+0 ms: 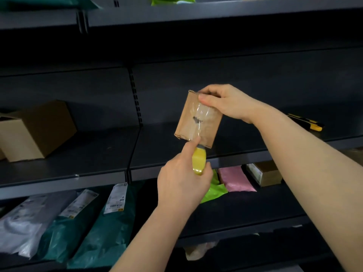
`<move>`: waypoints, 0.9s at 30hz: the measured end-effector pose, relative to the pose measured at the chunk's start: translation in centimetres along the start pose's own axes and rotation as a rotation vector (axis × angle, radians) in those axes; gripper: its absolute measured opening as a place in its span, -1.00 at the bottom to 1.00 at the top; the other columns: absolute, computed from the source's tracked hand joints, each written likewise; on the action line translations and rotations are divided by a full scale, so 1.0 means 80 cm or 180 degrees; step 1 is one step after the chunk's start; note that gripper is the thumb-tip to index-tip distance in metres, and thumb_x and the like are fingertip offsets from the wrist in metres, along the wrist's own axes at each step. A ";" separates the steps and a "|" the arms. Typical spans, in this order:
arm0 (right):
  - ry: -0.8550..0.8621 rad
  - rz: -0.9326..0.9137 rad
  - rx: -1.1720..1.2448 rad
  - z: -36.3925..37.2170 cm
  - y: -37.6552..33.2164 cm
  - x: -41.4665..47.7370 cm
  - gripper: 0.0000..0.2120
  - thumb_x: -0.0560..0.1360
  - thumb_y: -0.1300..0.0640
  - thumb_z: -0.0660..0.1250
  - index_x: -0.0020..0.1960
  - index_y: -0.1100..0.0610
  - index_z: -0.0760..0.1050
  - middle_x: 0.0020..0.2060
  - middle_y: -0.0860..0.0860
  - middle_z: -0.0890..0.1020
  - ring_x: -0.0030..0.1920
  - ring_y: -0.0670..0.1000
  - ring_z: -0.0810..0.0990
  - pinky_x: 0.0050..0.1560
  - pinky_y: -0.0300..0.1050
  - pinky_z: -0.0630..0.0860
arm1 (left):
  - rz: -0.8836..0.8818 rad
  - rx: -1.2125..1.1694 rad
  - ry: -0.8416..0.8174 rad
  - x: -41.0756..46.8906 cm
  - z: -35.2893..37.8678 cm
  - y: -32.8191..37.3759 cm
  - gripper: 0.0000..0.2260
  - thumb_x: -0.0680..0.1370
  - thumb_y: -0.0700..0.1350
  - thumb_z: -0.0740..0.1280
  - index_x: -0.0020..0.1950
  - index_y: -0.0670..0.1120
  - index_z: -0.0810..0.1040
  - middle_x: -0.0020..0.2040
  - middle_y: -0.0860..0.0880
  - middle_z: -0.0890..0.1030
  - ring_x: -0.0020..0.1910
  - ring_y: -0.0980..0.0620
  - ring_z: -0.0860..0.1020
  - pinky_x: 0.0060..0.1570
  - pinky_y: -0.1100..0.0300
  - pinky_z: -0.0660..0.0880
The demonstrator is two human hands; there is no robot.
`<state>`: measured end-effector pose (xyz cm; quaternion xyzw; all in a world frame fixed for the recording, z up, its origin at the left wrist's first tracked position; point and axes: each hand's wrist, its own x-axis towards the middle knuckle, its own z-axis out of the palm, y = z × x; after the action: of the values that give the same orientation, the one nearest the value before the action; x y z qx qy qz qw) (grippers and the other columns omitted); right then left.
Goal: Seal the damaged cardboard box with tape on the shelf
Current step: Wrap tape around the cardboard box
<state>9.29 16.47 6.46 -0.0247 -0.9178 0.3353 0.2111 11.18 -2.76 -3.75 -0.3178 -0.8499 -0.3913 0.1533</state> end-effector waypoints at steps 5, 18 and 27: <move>-0.0158 0.0041 0.0372 -0.012 -0.002 0.003 -0.80 0.59 -0.08 0.26 0.11 -0.10 0.61 -0.03 -0.09 0.69 0.04 -0.09 0.64 0.14 -0.12 0.52 | 0.0231 0.0000 0.0227 -0.005 -0.006 0.007 -0.52 0.51 0.12 0.35 0.41 0.26 0.33 -0.15 0.16 0.55 -0.15 0.11 0.56 -0.17 0.21 0.46; -0.0144 -0.0348 -0.0810 0.003 -0.010 0.013 -0.64 0.61 -0.05 0.21 0.39 -0.06 0.44 0.23 -0.06 0.58 0.21 -0.09 0.52 0.24 -0.09 0.49 | 0.0037 0.0140 -0.0209 0.014 -0.001 0.017 -0.51 0.53 0.08 0.31 0.46 0.17 0.35 -0.06 0.10 0.62 -0.10 0.10 0.58 -0.11 0.22 0.51; 0.0003 0.0593 -0.0018 -0.016 0.004 0.037 -0.75 0.57 -0.15 0.25 0.09 -0.03 0.58 -0.05 -0.05 0.62 0.05 0.03 0.60 -0.08 -0.16 0.53 | 0.0275 0.0048 0.0207 0.044 -0.031 0.047 -0.59 0.50 0.11 0.32 0.34 0.13 0.42 -0.15 0.17 0.54 -0.20 0.17 0.49 -0.24 0.29 0.41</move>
<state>7.11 18.03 8.26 -0.1108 -0.9124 0.3509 0.1793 11.02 -1.32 1.80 -0.3402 -0.8329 -0.3881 0.2000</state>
